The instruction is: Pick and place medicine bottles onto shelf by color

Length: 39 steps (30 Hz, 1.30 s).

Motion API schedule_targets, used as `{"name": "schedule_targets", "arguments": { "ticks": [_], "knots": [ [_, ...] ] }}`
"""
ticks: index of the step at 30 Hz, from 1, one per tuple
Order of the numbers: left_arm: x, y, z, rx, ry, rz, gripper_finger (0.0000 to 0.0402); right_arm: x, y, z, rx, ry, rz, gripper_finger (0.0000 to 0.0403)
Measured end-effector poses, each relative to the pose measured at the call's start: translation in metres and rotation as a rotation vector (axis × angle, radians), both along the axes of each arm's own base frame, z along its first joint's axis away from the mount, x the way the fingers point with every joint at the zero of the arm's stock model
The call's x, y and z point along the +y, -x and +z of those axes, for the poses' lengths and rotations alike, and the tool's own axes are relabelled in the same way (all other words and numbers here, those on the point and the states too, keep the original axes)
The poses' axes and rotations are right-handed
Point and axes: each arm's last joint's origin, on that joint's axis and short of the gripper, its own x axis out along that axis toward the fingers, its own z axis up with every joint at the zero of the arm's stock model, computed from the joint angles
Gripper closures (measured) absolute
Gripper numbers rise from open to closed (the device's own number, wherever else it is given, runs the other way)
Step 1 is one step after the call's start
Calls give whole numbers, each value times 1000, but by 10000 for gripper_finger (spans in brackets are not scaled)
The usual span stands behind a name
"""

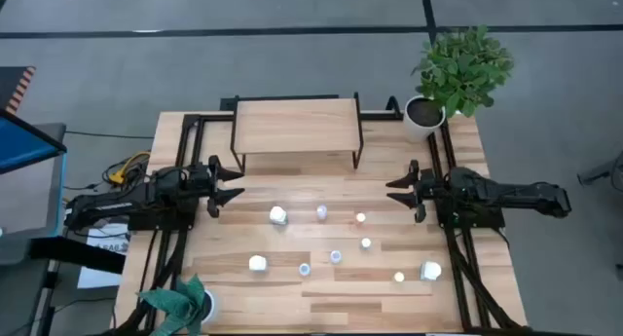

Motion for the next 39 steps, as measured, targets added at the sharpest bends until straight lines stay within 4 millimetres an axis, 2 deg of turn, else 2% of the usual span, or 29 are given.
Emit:
{"name": "schedule_targets", "arguments": {
  "ticks": [36,39],
  "knots": [
    [0,0,0,0,0,0,174,0,0,0,0,0,0,233],
    [0,0,0,-9,60,-1,174,0,0,0,0,0,0,234]
  ]
}}
